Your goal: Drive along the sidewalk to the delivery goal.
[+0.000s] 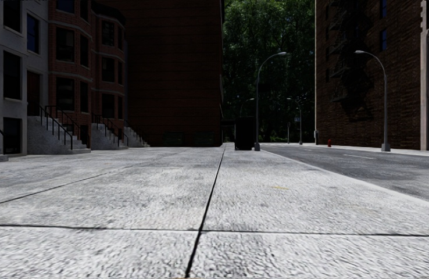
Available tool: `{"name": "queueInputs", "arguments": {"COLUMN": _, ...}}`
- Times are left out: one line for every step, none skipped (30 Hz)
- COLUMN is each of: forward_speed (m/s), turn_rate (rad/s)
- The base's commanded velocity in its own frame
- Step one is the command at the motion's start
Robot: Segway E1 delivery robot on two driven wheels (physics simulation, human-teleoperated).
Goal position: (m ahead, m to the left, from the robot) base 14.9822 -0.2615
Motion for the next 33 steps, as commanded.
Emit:
{"name": "queueInputs", "arguments": {"forward_speed": 2.0, "turn_rate": 0.0}}
{"name": "queueInputs", "arguments": {"forward_speed": 2.0, "turn_rate": 0.0}}
{"name": "queueInputs", "arguments": {"forward_speed": 2.0, "turn_rate": 0.0}}
{"name": "queueInputs", "arguments": {"forward_speed": 2.0, "turn_rate": 0.0}}
{"name": "queueInputs", "arguments": {"forward_speed": 2.0, "turn_rate": 0.0}}
{"name": "queueInputs", "arguments": {"forward_speed": 2.0, "turn_rate": 0.0}}
{"name": "queueInputs", "arguments": {"forward_speed": 2.0, "turn_rate": 0.0}}
{"name": "queueInputs", "arguments": {"forward_speed": 2.0, "turn_rate": 0.0}}
{"name": "queueInputs", "arguments": {"forward_speed": 2.0, "turn_rate": 0.0}}
{"name": "queueInputs", "arguments": {"forward_speed": 2.0, "turn_rate": 0.0}}
{"name": "queueInputs", "arguments": {"forward_speed": 2.0, "turn_rate": 0.0}}
{"name": "queueInputs", "arguments": {"forward_speed": 2.0, "turn_rate": 0.0}}
{"name": "queueInputs", "arguments": {"forward_speed": 2.0, "turn_rate": 0.0}}
{"name": "queueInputs", "arguments": {"forward_speed": 2.0, "turn_rate": 0.0}}
{"name": "queueInputs", "arguments": {"forward_speed": 2.0, "turn_rate": 0.0}}
{"name": "queueInputs", "arguments": {"forward_speed": 2.0, "turn_rate": 0.0}}
{"name": "queueInputs", "arguments": {"forward_speed": 2.0, "turn_rate": 0.0}}
{"name": "queueInputs", "arguments": {"forward_speed": 2.0, "turn_rate": 0.0}}
{"name": "queueInputs", "arguments": {"forward_speed": 2.0, "turn_rate": 0.0}}
{"name": "queueInputs", "arguments": {"forward_speed": 2.0, "turn_rate": 0.0}}
{"name": "queueInputs", "arguments": {"forward_speed": 2.0, "turn_rate": 0.0}}
{"name": "queueInputs", "arguments": {"forward_speed": 2.0, "turn_rate": 0.0}}
{"name": "queueInputs", "arguments": {"forward_speed": 2.0, "turn_rate": 0.0}}
{"name": "queueInputs", "arguments": {"forward_speed": 2.0, "turn_rate": 0.0}}
{"name": "queueInputs", "arguments": {"forward_speed": 2.0, "turn_rate": 0.0}}
{"name": "queueInputs", "arguments": {"forward_speed": 2.0, "turn_rate": 0.0}}
{"name": "queueInputs", "arguments": {"forward_speed": 2.0, "turn_rate": 0.0}}
{"name": "queueInputs", "arguments": {"forward_speed": 2.0, "turn_rate": 0.0}}
{"name": "queueInputs", "arguments": {"forward_speed": 2.0, "turn_rate": 0.0}}
{"name": "queueInputs", "arguments": {"forward_speed": 2.0, "turn_rate": 0.0}}
{"name": "queueInputs", "arguments": {"forward_speed": 2.0, "turn_rate": 0.0}}
{"name": "queueInputs", "arguments": {"forward_speed": 2.0, "turn_rate": 0.0}}
{"name": "queueInputs", "arguments": {"forward_speed": 2.0, "turn_rate": 0.0}}
